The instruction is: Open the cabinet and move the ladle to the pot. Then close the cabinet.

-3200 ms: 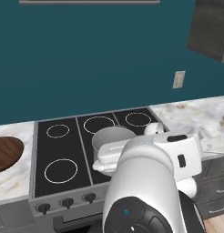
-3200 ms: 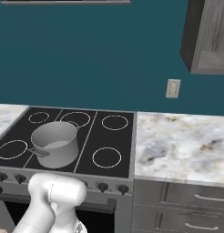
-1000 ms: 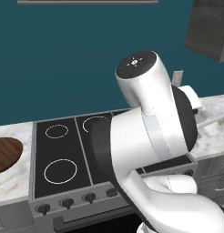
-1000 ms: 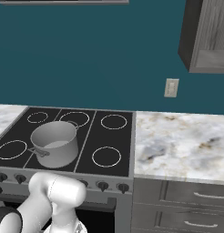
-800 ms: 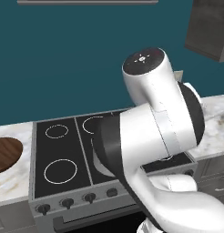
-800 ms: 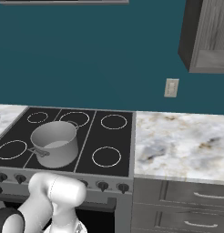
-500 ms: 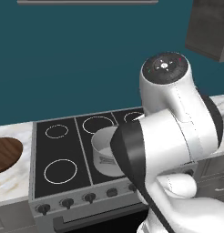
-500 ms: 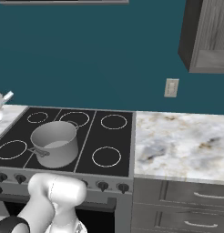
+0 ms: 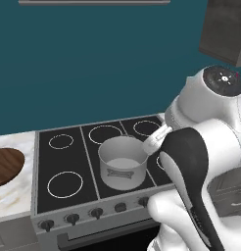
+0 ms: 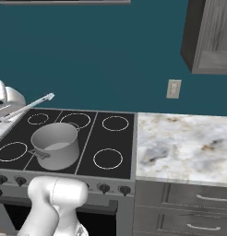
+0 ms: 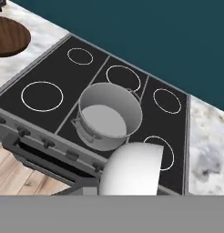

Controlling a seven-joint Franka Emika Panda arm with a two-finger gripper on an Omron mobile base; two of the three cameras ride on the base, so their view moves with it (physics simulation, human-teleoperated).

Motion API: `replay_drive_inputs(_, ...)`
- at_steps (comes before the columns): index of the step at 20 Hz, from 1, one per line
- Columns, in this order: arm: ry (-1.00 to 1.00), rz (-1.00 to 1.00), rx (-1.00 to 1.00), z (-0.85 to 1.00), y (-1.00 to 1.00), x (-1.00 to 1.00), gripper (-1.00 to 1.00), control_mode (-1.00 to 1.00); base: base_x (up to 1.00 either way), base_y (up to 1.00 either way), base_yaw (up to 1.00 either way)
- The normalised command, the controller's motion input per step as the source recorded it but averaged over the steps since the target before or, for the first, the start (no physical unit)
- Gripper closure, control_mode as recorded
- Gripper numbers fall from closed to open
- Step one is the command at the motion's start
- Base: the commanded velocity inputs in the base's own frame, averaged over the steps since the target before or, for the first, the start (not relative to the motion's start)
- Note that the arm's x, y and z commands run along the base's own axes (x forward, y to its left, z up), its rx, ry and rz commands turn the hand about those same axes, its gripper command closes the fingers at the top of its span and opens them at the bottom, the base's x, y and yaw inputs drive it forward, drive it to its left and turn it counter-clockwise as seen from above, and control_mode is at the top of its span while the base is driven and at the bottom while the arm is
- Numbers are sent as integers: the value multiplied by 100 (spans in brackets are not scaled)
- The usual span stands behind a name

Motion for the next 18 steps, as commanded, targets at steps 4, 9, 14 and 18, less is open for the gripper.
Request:
replay_drive_inputs(4,0,23,20,-24,0,41,100,-100,0,0,0)
replay_drive_inputs(9,2,19,22,-50,0,24,100,-100,0,0,0)
replay_drive_inputs(14,3,13,14,-50,2,10,100,-100,0,0,0)
replay_drive_inputs(18,0,6,0,-22,0,2,100,-100,0,0,0)
